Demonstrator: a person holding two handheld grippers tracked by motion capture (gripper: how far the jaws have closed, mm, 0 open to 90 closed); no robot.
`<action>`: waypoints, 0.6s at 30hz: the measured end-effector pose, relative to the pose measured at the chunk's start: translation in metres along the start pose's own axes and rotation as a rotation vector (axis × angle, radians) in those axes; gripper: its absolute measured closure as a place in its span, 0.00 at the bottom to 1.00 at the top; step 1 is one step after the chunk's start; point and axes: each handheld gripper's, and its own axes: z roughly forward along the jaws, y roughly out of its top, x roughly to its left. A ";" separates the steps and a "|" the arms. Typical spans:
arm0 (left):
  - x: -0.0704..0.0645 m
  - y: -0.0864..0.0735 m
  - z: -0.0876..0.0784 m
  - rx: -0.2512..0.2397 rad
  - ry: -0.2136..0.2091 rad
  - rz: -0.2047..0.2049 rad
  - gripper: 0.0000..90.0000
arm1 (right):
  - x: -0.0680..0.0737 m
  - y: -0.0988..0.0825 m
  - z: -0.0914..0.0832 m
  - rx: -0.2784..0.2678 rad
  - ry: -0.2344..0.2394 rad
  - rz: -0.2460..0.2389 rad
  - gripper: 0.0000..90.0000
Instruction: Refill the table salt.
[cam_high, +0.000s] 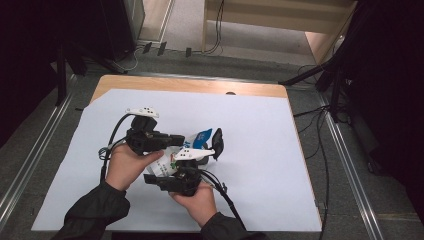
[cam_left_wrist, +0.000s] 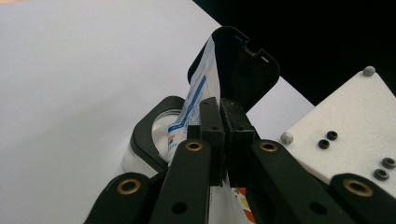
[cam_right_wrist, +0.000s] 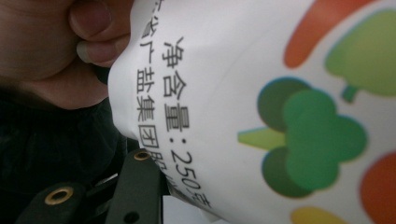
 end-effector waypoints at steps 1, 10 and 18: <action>0.000 0.000 0.000 0.000 0.001 -0.001 0.99 | 0.000 0.000 0.000 0.000 0.000 -0.003 0.68; 0.000 0.001 0.001 -0.002 -0.013 -0.011 0.99 | 0.001 0.001 0.000 -0.004 -0.009 -0.006 0.71; 0.000 0.001 0.001 -0.003 -0.015 -0.005 0.98 | 0.001 0.001 -0.001 -0.009 -0.009 0.007 0.72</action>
